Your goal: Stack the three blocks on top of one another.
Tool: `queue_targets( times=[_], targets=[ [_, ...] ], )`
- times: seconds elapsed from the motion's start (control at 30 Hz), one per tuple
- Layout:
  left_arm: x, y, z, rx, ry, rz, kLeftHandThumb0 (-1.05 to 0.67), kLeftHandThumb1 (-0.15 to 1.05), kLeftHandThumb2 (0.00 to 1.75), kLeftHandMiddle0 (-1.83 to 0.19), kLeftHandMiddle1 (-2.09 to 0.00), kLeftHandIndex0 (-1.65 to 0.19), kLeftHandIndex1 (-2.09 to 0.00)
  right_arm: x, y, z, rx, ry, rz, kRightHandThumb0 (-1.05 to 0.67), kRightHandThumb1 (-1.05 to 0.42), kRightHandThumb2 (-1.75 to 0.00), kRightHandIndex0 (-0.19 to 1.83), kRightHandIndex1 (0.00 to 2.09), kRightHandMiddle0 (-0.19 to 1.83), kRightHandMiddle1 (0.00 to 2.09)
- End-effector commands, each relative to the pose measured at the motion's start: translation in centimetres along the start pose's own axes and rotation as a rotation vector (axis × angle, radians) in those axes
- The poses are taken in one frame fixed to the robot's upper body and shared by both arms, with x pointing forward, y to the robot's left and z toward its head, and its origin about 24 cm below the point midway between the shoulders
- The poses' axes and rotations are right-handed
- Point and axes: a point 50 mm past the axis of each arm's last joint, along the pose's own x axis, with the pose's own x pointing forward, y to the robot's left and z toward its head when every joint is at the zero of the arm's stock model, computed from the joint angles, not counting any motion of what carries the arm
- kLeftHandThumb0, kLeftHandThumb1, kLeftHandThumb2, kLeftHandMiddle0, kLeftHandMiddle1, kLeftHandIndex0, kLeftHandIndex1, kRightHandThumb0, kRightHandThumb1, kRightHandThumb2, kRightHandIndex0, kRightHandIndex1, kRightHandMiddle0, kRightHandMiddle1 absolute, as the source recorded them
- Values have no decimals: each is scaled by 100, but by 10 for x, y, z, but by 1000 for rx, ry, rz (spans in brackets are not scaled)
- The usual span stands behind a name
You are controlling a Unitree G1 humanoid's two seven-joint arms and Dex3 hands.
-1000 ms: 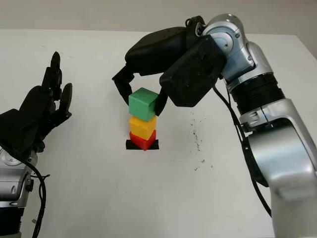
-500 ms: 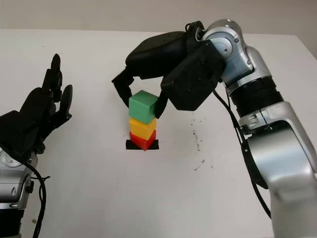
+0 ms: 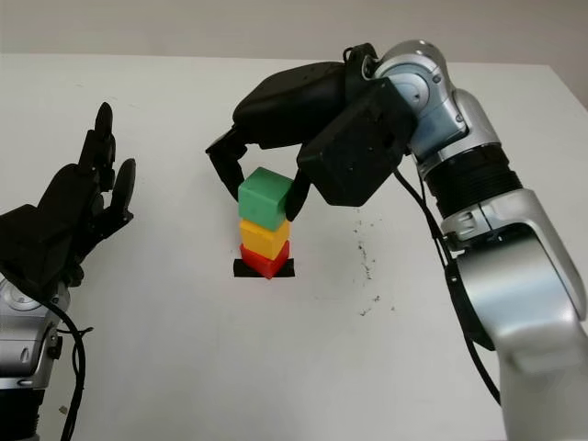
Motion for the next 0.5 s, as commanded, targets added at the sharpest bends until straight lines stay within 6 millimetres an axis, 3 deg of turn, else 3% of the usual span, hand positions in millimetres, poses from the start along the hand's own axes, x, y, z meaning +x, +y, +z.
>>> queue_targets(
  times=[0.0,0.33,0.47],
  targets=[
    [-1,-1,3,0,-17,0,-85,105,70,19,0,19,0,0,2,0,15,-4,-5,-48,-93,-5,31,4,36,141],
    [-1,-2,3,9,-16,2,-87,105,70,19,0,19,0,-2,1,-2,60,19,-1,-55,-91,-5,28,4,20,127],
    [-1,-1,3,8,-12,-2,-86,105,70,19,0,19,0,-4,0,-1,60,38,35,-62,-88,-5,17,2,4,101]
  ],
)
